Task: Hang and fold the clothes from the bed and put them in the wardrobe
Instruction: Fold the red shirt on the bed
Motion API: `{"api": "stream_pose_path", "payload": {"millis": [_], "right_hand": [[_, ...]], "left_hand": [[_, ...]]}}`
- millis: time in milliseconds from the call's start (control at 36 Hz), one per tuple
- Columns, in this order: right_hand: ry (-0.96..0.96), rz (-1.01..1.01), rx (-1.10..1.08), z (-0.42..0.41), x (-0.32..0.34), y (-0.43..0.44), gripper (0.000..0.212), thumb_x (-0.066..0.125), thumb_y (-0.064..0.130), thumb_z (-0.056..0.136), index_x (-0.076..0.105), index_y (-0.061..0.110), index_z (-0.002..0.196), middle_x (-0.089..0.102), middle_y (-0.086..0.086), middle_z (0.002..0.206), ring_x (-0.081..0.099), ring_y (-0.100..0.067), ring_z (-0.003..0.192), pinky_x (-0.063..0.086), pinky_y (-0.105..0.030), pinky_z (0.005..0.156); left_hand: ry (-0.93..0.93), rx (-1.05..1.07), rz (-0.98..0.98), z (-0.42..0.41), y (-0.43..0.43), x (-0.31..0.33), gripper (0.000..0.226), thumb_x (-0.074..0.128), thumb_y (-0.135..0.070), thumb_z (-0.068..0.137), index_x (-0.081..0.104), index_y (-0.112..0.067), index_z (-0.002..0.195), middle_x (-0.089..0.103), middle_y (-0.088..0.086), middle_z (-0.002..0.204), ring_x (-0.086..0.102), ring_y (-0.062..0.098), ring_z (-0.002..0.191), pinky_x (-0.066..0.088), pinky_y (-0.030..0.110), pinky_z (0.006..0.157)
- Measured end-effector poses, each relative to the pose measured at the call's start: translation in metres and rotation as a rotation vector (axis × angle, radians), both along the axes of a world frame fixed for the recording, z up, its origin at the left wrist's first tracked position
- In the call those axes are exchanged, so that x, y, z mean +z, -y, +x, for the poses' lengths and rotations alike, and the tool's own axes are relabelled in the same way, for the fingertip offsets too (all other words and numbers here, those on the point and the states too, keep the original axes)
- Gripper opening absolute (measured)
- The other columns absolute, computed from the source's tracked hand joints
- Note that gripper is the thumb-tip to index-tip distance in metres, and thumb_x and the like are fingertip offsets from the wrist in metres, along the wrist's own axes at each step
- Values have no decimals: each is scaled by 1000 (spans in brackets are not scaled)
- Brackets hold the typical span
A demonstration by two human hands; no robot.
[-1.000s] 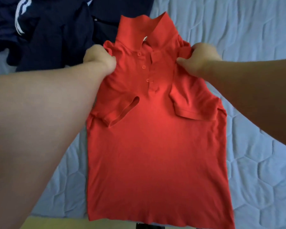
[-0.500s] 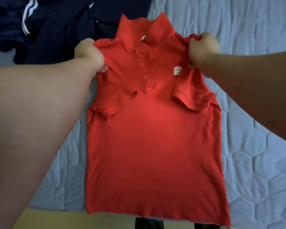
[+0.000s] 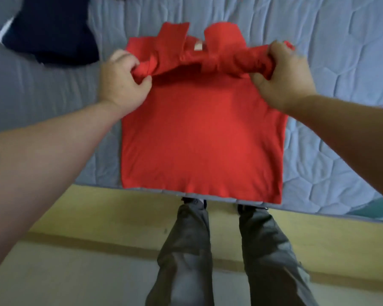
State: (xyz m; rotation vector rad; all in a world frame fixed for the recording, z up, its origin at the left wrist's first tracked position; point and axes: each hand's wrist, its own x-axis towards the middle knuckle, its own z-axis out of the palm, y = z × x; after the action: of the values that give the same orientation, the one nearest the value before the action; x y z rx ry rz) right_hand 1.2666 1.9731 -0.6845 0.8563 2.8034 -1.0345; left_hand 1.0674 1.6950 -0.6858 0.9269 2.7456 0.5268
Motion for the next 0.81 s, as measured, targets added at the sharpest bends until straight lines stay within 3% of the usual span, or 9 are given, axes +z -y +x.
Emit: {"api": "stream_pose_path", "payload": {"millis": [83,167,250,417,528,639,722,806], "right_hand": [[68,-2,133,41,-7,24,19,56,25,79,46,11,88,57,-26,91,55,-42,85,39,-44,73],[210,32,318,76,-20,41,21,65,14,81,57,1,95,57,-24,96,58,-43,94,47,-47,78],[320,127,479,99,-27,56,26,71,17,81,63,1,100,57,-22,100,59,-41,98,52,-48,72],[238,297,576,116,-29,83,22,73,21,88,69,0,82,61,-22,85,65,-41,85,54,-48,58],[274,354,689,122,-23,86,20,61,20,97,68,2,92,61,-20,92,64,-39,89,54,-46,59],[425,420,833,134,-17,87,36,30,16,98,54,15,125,55,-11,115,54,-32,115,51,-42,78],[618,452,853,139,-14,96,45,29,18,99,35,22,144,51,-14,134,40,-35,138,44,-47,98],[733,405,796,133,-16,111,65,36,30,101,3,25,156,42,-20,146,30,-42,144,32,-56,108]], "left_hand": [[62,-97,-71,37,42,-12,12,69,-9,78,61,0,80,61,22,95,61,35,85,49,39,75],[158,-257,-264,59,81,-30,12,68,-6,85,61,4,89,57,24,109,62,41,97,52,48,86],[204,-335,-436,73,102,-40,19,65,-9,91,62,7,101,53,24,125,59,45,108,50,53,95],[117,-337,-504,96,102,-33,24,66,-4,86,64,7,107,52,30,130,56,49,112,50,56,94],[52,-381,-572,103,108,-28,22,57,-6,93,63,2,112,50,23,137,52,43,120,49,53,94],[-37,-451,-734,110,123,-22,30,47,-10,95,63,-10,121,42,12,152,42,38,134,42,50,104],[-118,-472,-937,122,126,-15,37,48,-29,94,64,-21,126,32,6,160,29,33,145,22,53,115],[-136,-444,-865,132,119,-13,61,60,-37,80,54,-20,139,39,8,155,32,29,140,20,50,114]]}}
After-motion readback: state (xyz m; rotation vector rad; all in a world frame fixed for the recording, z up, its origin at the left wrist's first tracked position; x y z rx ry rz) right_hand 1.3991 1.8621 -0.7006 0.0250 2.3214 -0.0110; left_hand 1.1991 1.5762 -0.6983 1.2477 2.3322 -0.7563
